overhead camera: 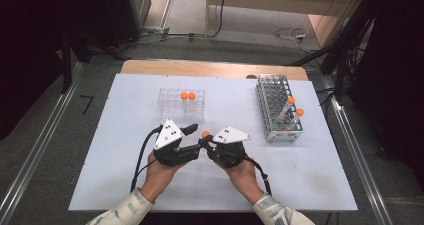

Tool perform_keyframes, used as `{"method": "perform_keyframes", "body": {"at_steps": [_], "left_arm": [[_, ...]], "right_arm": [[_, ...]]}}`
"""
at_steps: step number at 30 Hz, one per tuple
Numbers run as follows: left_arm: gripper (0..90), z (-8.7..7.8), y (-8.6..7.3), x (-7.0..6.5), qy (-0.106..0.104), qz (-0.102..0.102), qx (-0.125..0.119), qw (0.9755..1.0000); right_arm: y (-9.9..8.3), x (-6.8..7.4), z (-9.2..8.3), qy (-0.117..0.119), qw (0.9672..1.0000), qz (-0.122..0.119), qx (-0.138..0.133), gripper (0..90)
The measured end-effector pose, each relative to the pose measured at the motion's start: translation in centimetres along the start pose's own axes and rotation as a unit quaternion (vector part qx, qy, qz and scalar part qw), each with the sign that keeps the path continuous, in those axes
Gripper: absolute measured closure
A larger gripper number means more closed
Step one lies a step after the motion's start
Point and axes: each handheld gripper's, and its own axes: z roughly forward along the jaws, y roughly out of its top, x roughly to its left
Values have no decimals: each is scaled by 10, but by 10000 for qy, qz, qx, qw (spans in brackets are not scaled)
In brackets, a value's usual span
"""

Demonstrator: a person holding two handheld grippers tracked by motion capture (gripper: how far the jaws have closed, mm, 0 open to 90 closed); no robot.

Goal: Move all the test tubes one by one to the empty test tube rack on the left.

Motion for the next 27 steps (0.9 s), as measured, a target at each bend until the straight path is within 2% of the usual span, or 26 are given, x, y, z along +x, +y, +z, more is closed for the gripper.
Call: {"method": "perform_keyframes", "body": {"at_steps": [7, 12, 16, 21, 27], "left_arm": [[545, 2, -2, 1, -65, 25, 102, 9999], [549, 4, -3, 1, -68, 9, 194, 9998], [605, 4, -3, 0, -24, 47, 178, 9998], [669, 5, -4, 0, -84, 64, 200, 9997], [684, 6, -4, -2, -94, 106, 246, 9996]], "right_arm": [[2, 6, 1, 108, 9999, -37, -19, 717], [2, 6, 1, 121, 9999, -47, -17, 717], [2, 7, 0, 119, 9999, -30, -13, 717], [2, 7, 0, 118, 9999, -44, -16, 717], [2, 7, 0, 129, 9999, -57, -18, 717]]}}
